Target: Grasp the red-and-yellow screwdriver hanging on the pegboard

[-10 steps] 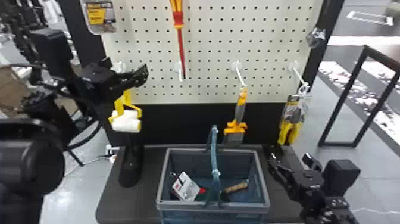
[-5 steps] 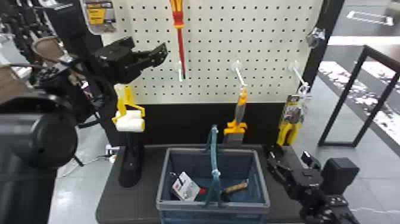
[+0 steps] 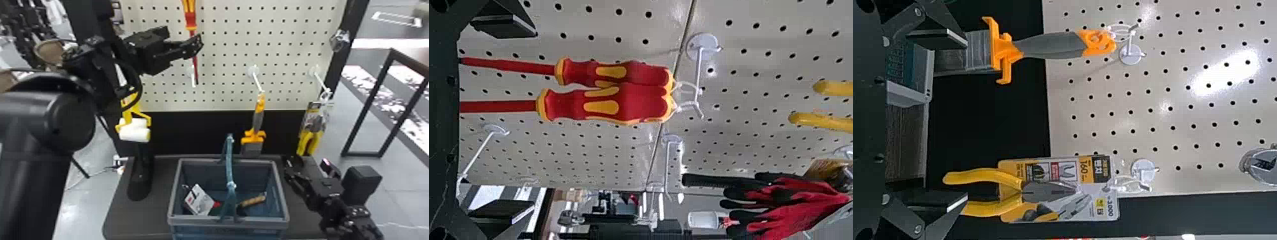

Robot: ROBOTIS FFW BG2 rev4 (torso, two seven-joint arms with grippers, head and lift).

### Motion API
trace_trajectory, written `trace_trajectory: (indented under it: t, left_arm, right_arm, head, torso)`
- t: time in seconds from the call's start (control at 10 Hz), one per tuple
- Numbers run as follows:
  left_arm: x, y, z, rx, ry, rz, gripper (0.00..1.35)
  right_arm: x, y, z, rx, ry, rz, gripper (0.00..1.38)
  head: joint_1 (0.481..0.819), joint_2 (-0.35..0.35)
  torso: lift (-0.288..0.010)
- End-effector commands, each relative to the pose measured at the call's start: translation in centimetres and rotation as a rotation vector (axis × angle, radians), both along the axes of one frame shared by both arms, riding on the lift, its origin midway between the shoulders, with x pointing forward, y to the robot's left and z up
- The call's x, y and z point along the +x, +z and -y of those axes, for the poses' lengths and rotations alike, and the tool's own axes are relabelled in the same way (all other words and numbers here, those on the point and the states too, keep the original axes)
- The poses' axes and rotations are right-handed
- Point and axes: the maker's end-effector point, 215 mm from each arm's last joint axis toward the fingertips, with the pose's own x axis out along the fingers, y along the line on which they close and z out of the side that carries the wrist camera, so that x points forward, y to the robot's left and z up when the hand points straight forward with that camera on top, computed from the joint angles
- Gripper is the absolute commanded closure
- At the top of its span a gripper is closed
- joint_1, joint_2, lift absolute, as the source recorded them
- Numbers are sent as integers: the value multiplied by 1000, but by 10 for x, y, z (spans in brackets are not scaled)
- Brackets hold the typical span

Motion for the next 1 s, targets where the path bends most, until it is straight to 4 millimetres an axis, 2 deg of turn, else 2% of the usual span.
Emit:
trace_trajectory:
  t: [0.0, 0.2, 0.8, 0.9]
  left_arm:
    - [3, 8, 6, 38, -19, 9, 104]
    - [3, 18, 13, 43, -43, 25, 208]
    - [0, 25, 59, 47, -175, 25, 217]
    - [-1, 25, 61, 51, -181, 29, 263]
  right_arm:
    - [0, -1, 1, 0, 0, 0, 216]
    - [0, -1, 1, -2, 2, 0, 213]
    - [3, 2, 1, -9, 12, 4, 213]
    - [2, 1, 0, -12, 18, 3, 213]
  head:
    - [549, 0]
    - [549, 0]
    - [549, 0]
    - [549, 0]
  torso:
    - [-100]
    - [-100]
    - [-100]
    - [-100]
